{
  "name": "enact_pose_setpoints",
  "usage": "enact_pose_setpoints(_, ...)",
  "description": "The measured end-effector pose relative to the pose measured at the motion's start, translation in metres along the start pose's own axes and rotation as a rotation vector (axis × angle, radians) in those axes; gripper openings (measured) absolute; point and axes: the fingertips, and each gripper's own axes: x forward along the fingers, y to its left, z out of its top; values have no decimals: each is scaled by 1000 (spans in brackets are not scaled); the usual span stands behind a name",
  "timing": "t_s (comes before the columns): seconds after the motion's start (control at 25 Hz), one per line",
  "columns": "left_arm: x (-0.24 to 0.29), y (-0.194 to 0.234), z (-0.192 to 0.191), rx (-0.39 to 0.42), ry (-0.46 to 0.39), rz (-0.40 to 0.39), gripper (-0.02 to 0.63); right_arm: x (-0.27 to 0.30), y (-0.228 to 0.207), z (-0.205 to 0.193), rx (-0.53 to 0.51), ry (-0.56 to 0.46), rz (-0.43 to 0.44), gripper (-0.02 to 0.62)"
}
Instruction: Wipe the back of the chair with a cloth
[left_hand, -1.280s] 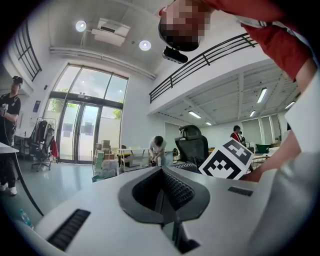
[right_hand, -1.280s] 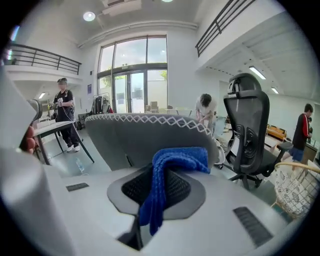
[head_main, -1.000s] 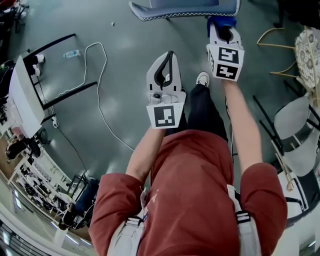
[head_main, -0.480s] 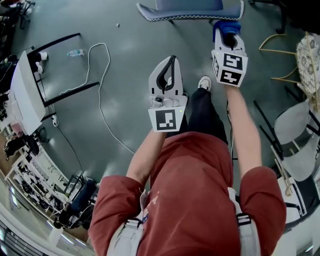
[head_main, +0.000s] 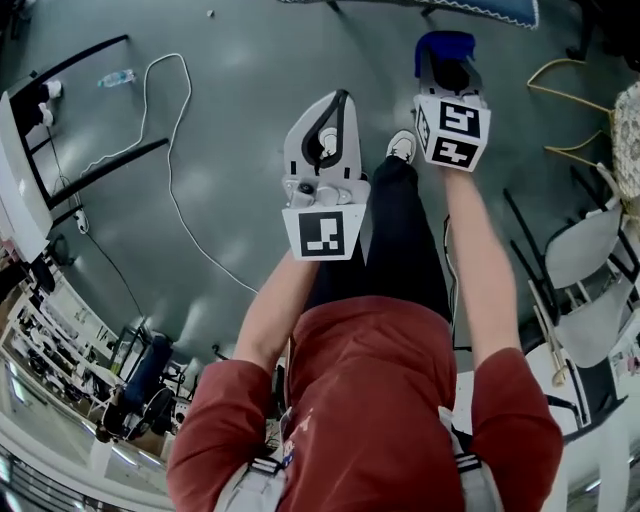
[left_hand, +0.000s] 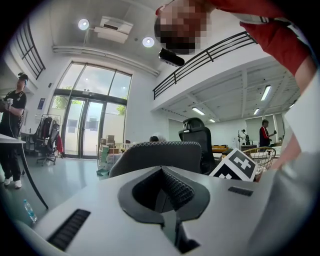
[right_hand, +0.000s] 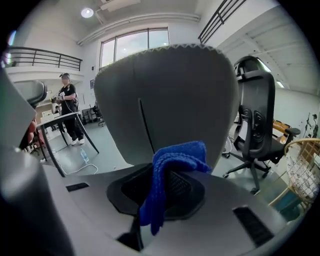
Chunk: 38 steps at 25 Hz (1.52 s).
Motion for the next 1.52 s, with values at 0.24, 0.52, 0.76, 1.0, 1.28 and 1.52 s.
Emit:
enact_pose_setpoints(0.24, 11, 16, -71, -6, 21, 24, 14, 54, 2, -74, 10, 67, -6, 61)
enact_pose_setpoints(0.52, 26, 11, -141, -14, 42, 21, 14, 102, -3, -139, 35, 113, -23, 61)
enact_pose_setpoints(0.76, 39, 6, -160, -23, 49, 2, 14, 135, -4, -137, 29, 102, -11, 61)
enact_pose_setpoints(1.0, 40, 14, -166, -22, 67, 11, 14, 169, -10, -124, 76, 106, -18, 61)
enact_pose_setpoints(1.28, 46, 23, -166, -30, 70, 34, 14, 195, -12, -105, 117, 88, 9, 61)
enact_pose_setpoints(1.52, 47, 28, -165, -31, 69, 37, 14, 200, -13, -89, 126, 96, 10, 61)
